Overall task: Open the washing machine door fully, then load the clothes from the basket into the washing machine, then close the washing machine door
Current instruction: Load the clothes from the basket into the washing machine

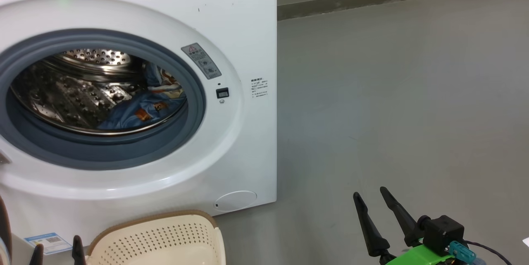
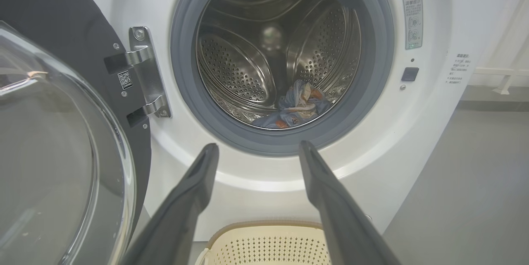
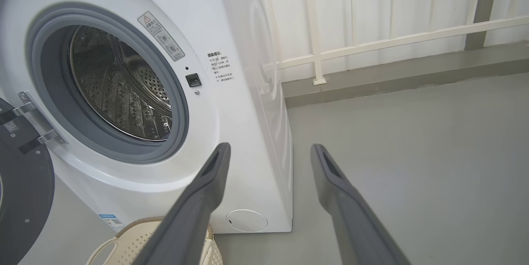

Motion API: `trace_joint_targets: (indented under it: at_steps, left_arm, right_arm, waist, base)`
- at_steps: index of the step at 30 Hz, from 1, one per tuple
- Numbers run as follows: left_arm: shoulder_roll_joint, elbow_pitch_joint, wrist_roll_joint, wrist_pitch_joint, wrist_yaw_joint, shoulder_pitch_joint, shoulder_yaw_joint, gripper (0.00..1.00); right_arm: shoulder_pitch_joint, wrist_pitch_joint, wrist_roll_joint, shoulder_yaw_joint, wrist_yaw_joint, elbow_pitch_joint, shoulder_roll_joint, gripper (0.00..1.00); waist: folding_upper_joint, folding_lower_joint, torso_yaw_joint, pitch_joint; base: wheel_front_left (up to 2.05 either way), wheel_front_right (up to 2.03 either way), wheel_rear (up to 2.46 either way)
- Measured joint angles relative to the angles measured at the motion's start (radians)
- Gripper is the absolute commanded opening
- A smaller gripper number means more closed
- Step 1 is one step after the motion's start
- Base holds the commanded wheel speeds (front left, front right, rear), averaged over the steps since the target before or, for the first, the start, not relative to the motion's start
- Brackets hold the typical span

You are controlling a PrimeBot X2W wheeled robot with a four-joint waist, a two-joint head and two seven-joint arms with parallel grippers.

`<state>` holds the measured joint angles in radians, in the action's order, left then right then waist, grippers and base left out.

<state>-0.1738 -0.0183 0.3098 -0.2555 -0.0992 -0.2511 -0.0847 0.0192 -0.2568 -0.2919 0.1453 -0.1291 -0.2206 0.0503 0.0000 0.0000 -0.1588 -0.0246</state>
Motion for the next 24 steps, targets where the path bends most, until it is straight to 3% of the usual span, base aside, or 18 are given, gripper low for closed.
trace_joint_targets:
  at_steps: [24]
  left_arm:
    - [0.05, 0.035, -0.041, 0.0, 0.043, -0.001, -0.044, 1.0]
  right_arm:
    - [0.0, 0.0, 0.019, -0.001, 0.0, 0.004, 0.0, 1.0]
  waist:
    - [0.0, 0.0, 0.01, 0.001]
  base:
    - [0.0, 0.0, 0.0]
